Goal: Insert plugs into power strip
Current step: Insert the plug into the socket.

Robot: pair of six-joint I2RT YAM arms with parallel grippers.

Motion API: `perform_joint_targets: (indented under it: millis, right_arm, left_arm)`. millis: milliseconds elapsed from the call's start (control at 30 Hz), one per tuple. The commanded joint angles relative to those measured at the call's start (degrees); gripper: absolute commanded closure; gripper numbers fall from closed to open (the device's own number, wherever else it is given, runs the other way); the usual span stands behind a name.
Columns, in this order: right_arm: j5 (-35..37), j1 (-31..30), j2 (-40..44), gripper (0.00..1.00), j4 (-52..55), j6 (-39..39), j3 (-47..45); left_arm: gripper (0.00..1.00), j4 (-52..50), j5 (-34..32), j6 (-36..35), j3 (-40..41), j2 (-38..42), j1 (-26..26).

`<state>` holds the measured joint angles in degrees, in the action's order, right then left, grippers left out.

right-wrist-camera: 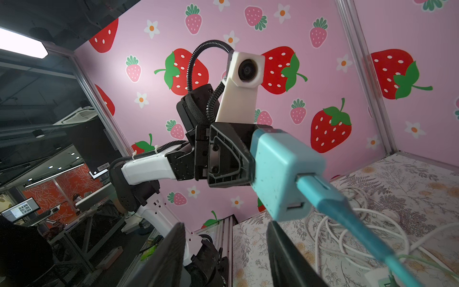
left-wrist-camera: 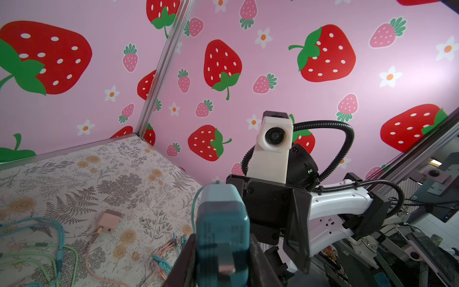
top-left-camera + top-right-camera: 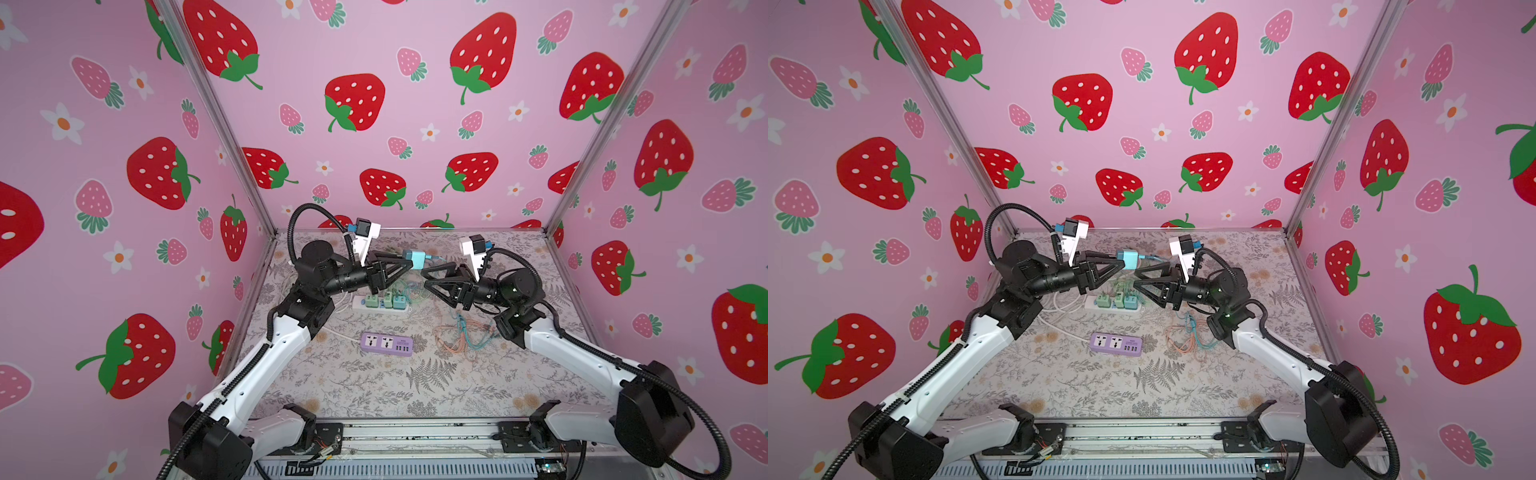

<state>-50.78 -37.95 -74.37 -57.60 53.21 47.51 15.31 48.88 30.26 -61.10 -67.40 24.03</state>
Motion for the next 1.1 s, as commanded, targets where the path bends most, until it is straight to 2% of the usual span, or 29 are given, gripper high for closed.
perform_joint_targets:
  millis: [0,333,567,733,967,1067]
  right_arm:
    - [2.7,0.3,-1.5,0.45,-3.8,3.2,-0.5]
    - [4.5,0.6,-4.0,0.42,-11.0,7.9,-0.4]
    - [4.0,0.7,-5.0,0.47,-12.5,9.0,1.2]
    - [3.4,0.5,-4.8,0.48,-8.7,6.2,2.3]
    - [3.9,0.1,-4.3,0.59,-6.7,4.6,2.9]
    - [3.7,0.0,-4.8,0.6,-8.1,5.5,2.9]
  left_arm:
    - [1.0,6.0,2.6,2.0,0.8,0.9,0.3]
    - [1.0,8.8,4.3,3.6,2.5,1.1,0.4]
    - [1.0,8.3,4.0,3.1,3.3,1.1,0.4]
    - [1.0,8.5,4.4,3.2,3.0,0.3,0.6]
    - [1.0,8.2,4.5,2.7,3.0,-0.5,0.9]
    - [1.0,8.3,4.7,2.5,2.9,-0.7,1.0]
